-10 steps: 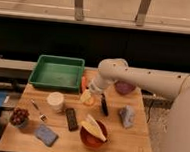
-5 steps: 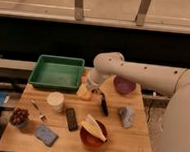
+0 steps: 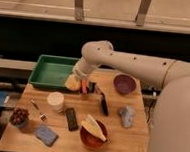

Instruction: Place apple in paper cup

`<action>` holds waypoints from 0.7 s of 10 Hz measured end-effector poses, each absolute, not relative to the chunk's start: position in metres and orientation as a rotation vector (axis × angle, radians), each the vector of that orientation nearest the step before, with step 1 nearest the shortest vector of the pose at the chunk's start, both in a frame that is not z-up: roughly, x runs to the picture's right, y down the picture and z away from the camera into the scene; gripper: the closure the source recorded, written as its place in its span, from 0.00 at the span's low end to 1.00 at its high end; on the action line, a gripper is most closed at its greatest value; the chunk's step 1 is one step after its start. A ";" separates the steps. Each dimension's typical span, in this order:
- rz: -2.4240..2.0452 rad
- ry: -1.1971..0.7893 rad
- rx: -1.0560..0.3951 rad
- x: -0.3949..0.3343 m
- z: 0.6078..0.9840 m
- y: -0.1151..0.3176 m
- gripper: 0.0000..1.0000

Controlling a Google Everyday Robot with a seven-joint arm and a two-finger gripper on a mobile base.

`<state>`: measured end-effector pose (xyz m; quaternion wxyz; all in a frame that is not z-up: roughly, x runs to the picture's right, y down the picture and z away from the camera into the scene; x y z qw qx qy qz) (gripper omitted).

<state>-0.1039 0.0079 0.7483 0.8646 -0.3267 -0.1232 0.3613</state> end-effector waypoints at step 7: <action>0.625 -0.281 -0.803 -0.170 0.749 0.029 1.00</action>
